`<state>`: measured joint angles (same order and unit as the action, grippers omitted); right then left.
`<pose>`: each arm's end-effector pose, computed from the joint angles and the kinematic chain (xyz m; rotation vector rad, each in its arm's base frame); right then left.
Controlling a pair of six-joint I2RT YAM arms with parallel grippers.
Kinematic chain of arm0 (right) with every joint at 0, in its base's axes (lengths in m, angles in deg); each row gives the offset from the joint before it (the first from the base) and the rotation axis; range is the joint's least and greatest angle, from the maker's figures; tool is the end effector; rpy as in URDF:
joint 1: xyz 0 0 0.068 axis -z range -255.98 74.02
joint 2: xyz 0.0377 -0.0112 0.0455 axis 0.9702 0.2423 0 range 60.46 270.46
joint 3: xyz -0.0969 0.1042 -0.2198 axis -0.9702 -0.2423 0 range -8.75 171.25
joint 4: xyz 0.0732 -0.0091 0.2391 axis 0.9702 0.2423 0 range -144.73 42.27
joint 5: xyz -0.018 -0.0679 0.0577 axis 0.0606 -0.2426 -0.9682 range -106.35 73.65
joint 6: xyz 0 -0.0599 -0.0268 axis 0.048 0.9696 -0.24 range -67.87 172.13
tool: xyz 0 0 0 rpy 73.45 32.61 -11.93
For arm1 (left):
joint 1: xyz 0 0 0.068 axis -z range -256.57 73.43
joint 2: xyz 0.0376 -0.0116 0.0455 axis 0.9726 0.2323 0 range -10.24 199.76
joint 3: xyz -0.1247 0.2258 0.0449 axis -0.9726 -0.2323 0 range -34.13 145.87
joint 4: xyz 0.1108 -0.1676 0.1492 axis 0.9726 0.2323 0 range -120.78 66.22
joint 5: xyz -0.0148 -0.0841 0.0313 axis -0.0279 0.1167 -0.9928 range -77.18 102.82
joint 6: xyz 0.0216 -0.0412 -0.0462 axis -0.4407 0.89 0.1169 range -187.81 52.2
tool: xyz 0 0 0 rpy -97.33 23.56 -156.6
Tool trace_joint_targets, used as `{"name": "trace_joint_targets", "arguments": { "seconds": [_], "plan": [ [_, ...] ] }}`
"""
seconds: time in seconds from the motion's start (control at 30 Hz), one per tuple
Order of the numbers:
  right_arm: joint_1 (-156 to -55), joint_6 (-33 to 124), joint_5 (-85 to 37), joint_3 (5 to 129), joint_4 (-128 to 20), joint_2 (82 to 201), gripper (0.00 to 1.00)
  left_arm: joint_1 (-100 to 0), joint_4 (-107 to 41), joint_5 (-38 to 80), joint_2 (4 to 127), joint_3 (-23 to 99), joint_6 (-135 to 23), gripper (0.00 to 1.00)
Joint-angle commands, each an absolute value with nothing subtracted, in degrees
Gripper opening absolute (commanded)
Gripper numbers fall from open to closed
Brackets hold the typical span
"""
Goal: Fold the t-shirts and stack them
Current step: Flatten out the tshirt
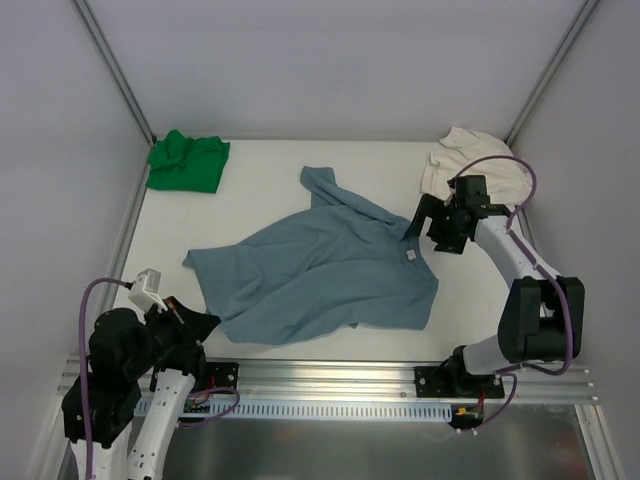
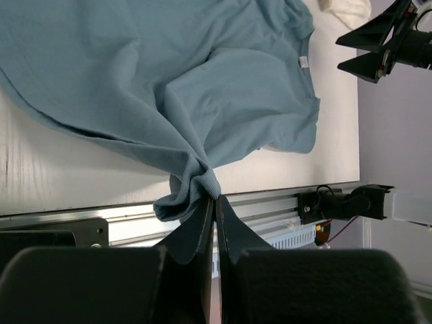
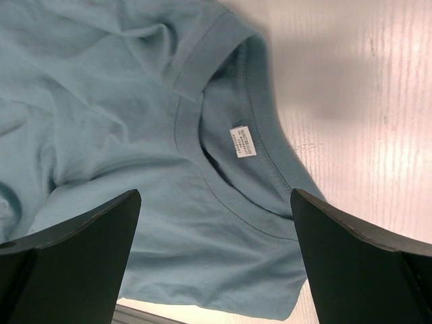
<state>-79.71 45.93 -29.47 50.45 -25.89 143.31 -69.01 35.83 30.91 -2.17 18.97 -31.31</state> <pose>0.3003 0.0314 0.2271 -0.0437 2.4876 0.3578 0.0044 -0.0168 0.3109 -0.2908 1.9955 -0.8070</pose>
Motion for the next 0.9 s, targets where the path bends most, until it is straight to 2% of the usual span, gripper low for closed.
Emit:
{"name": "trace_joint_targets", "arguments": {
  "seconds": [0.0,0.23,0.27,0.3,0.33,0.37,0.47,0.63,0.8,0.87],
  "plan": [
    [-79.41,44.74,-31.55,52.68,-26.61,146.41,1.0,-68.83,33.38,33.91,-3.65,16.06,-30.28,0.0],
    [-79.41,44.21,-31.73,49.87,-28.71,146.33,0.99,-68.83,30.66,39.87,-6.72,6.24,-28.26,0.0],
    [-79.41,44.13,-31.73,49.78,-28.72,146.42,1.0,-68.83,29.53,41.11,-7.77,5.17,-27.91,0.04],
    [-79.41,44.21,-31.64,49.78,-28.72,146.42,0.99,-68.83,29.17,41.82,-8.13,4.46,-27.82,0.17],
    [-79.41,44.22,-31.64,49.87,-28.54,146.5,0.99,-68.83,28.64,42.08,-8.39,4.11,-27.9,0.69],
    [-79.41,44.39,-31.64,49.87,-28.54,146.42,1.0,-68.83,27.94,41.91,-8.48,4.54,-28.95,0.97],
    [-79.41,44.57,-31.55,50.57,-28.1,146.24,0.99,-68.83,26.71,36.66,-5.86,8.92,-33.15,0.99],
    [-79.58,43.95,-32.6,50.31,-28.19,145.28,1.0,-68.83,21.53,17.42,1.7,11.05,-37.39,0.99],
    [-79.5,44.74,-32.35,49.08,-27.23,142.55,0.99,-68.74,8.8,4.31,18.03,12.52,-36.6,0.99],
    [-79.49,45.35,-32.08,48.55,-26.26,140.71,1.0,-68.92,6.24,3.59,26.38,15.08,-35.99,0.99]
  ]
}}
